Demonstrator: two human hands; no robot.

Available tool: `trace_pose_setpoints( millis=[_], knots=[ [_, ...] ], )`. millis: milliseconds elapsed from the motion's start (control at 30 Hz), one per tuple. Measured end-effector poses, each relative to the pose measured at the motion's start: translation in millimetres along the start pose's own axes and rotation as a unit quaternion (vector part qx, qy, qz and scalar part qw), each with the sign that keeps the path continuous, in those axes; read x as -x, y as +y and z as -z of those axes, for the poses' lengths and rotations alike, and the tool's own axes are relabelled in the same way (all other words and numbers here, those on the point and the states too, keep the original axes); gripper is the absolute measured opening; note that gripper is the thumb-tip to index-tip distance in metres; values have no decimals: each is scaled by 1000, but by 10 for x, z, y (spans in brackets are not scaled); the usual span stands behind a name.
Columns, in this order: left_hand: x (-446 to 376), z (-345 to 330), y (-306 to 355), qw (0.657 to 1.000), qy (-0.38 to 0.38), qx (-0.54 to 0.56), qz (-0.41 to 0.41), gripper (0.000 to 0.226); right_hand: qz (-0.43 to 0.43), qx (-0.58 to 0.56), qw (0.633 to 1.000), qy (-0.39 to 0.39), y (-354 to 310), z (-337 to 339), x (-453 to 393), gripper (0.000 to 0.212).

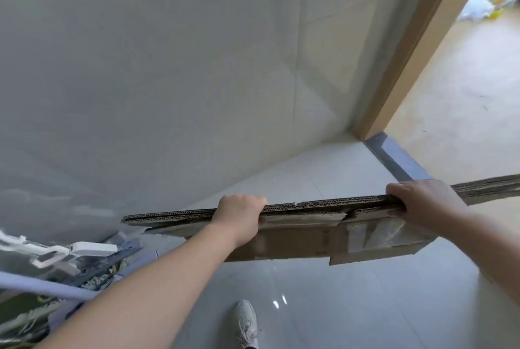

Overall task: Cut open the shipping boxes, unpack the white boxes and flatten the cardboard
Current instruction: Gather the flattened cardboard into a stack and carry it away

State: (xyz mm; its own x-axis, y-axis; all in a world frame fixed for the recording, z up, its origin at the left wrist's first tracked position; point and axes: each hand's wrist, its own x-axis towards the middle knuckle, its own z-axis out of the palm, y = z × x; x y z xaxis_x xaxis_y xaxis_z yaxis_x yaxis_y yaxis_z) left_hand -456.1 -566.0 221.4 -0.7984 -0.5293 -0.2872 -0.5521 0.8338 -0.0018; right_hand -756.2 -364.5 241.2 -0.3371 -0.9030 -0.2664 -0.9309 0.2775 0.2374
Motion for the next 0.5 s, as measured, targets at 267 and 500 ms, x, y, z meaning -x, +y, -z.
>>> trace_pose_setpoints(
  millis=[267,500],
  knots=[
    [-214,-358,-1494,993,21,24,111,20,119,2,993,3,-985,401,-1814,16],
    [-521,-474,-2510,985,20,41,164,26,185,-3,983,3,-1662,622,-3029,18]
  ],
)
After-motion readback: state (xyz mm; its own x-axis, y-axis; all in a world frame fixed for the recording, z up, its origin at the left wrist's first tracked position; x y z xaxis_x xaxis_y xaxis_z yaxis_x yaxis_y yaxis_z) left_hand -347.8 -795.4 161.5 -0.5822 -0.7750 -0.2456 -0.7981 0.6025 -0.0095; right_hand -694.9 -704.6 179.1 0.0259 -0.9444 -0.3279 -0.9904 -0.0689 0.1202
